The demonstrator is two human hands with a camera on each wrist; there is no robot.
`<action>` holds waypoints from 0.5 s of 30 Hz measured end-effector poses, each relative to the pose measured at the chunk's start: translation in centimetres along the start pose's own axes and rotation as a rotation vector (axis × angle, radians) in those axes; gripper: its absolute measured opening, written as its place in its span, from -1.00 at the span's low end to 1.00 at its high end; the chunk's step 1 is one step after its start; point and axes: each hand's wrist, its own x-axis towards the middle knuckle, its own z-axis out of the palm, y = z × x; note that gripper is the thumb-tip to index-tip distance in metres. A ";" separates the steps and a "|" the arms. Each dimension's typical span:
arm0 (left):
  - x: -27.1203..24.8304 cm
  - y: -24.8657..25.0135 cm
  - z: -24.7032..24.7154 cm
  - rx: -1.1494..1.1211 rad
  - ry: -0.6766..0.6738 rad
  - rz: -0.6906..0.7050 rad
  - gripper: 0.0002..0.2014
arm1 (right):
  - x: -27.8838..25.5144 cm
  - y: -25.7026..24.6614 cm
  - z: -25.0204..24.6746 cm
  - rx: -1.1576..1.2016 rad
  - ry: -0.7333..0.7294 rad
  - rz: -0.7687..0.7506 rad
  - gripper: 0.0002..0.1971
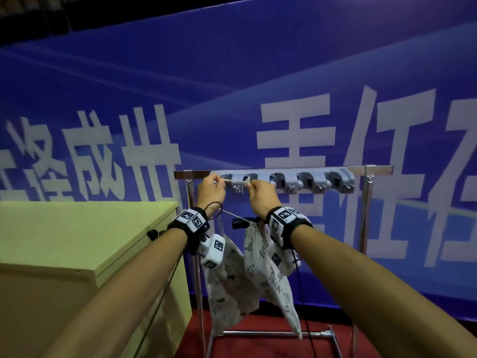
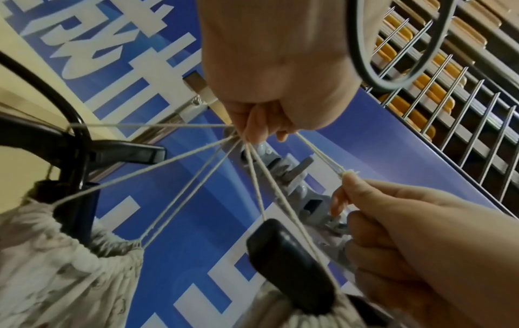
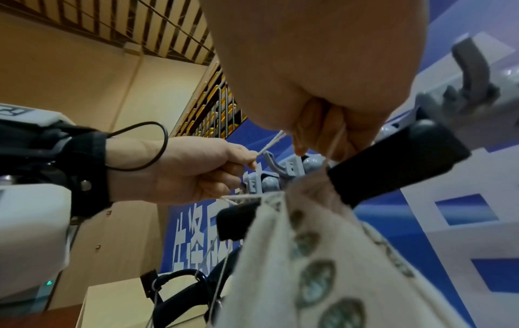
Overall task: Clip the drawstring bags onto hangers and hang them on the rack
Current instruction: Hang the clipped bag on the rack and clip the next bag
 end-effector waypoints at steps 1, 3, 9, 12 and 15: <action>0.2 -0.5 0.4 0.023 0.007 -0.001 -0.78 | 0.1 0.5 0.6 -0.003 -0.010 0.018 -0.62; -0.5 -1.3 0.9 0.098 0.009 0.017 -0.76 | -0.4 1.9 1.6 0.000 -0.046 0.043 -0.60; -4.2 -5.2 2.4 0.048 -0.173 0.130 -0.74 | -3.6 3.8 5.9 0.165 -0.042 -0.009 -0.60; -5.0 -5.7 2.5 0.016 -0.242 0.103 -0.69 | -3.9 3.4 6.9 0.300 -0.054 0.038 -0.59; -6.0 -6.3 2.1 0.028 -0.326 0.087 -0.71 | -4.6 3.5 6.8 0.322 -0.166 0.141 -0.62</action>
